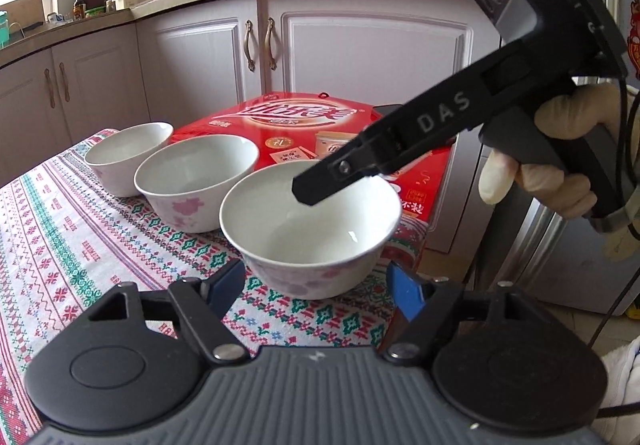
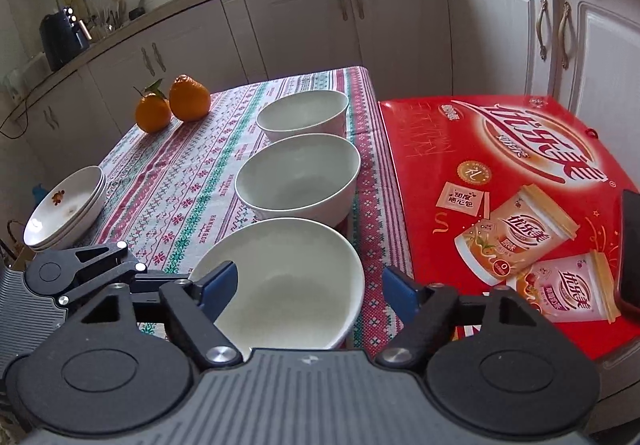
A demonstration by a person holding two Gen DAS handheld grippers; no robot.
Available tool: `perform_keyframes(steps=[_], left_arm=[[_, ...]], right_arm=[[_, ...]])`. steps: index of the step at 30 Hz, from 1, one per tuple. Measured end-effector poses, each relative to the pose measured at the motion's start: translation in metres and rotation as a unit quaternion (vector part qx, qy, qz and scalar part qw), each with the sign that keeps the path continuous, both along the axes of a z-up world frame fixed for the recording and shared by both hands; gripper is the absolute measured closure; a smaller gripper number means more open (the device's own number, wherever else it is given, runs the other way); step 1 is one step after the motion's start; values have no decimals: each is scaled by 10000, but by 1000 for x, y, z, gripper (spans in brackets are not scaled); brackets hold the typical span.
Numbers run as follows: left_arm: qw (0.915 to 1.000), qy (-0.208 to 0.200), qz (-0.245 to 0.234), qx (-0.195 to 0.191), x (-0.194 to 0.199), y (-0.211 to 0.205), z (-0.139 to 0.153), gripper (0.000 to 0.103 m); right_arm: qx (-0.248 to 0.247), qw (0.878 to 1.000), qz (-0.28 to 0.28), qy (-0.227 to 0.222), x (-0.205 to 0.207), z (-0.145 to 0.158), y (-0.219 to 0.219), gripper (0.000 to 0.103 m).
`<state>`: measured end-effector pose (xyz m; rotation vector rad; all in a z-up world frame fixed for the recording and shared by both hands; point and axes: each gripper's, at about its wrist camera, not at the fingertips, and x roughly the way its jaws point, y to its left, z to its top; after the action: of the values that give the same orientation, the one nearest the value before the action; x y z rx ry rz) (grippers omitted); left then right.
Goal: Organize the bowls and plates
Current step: 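Close the right gripper on the rim of a white bowl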
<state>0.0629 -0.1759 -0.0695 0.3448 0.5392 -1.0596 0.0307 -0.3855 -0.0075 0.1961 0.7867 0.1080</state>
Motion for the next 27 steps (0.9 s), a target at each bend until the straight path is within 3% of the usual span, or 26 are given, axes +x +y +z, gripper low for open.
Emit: perform_keyframes(steps=[12,27], left_arm=[[9999,64,74,-117,6,-1,0,30],[10000,-6,28,-30,4,-2,1,30]], right_arm=[[-58,9996,219,157,12,-5,2,32],[236,9993,187,241,12,-5,-2,32]])
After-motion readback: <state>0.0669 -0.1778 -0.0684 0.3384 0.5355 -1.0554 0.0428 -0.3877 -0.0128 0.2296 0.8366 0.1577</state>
